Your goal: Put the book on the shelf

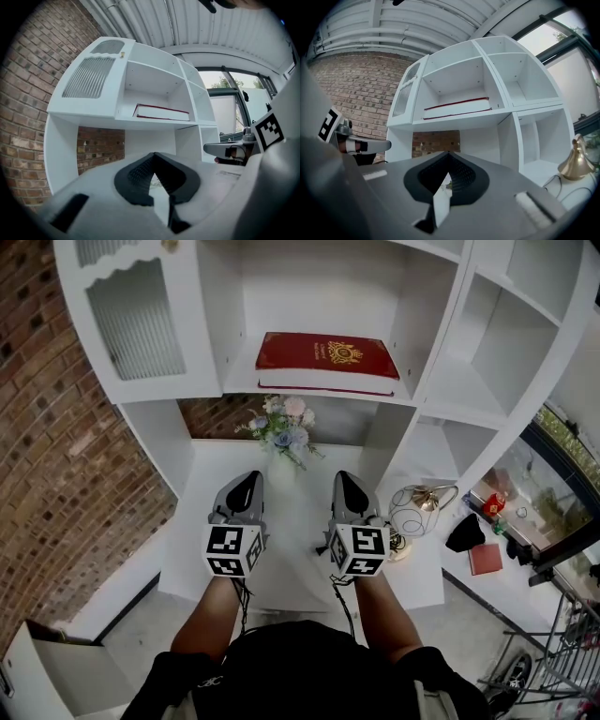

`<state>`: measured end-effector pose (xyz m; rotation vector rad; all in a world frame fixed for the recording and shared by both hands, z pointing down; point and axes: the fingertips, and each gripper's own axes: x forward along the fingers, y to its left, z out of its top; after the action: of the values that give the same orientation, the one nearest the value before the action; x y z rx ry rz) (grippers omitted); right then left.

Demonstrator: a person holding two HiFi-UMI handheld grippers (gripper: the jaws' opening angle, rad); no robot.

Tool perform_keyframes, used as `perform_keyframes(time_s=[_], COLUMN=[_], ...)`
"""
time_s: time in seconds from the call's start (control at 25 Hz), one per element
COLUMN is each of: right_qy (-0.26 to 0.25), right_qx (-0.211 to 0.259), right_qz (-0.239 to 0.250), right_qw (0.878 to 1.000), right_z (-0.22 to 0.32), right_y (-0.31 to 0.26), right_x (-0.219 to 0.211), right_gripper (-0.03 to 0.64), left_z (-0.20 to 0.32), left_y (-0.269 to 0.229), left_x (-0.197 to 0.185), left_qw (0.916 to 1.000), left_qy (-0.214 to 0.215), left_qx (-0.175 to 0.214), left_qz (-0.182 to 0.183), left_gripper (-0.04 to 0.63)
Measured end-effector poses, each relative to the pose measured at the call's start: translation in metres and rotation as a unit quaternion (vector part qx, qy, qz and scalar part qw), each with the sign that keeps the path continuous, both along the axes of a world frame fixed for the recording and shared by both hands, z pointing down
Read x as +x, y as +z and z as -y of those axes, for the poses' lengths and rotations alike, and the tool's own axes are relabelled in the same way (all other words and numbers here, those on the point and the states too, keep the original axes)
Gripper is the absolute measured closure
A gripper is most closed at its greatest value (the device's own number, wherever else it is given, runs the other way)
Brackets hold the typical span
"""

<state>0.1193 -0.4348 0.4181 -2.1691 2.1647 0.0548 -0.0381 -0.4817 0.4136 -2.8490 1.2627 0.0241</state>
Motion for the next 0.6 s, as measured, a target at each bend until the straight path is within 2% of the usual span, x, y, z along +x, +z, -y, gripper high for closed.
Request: perform_keyframes(time_s=[0.6], right_qy=[-0.007], right_qx=[-0.008], right_qz=[0.002], right_qw=[1.000], right_z=[-0.0035], right_y=[0.0065], right_x=[-0.0017], right_gripper=[0.606], left_z=[-0.0035], left_y=[0.0028], left_x=[0.0011], left_qw=[1.0000], left_qy=[0.000], left_qx=[-0.007], left_qz=[-0.003], left_gripper=[0.594])
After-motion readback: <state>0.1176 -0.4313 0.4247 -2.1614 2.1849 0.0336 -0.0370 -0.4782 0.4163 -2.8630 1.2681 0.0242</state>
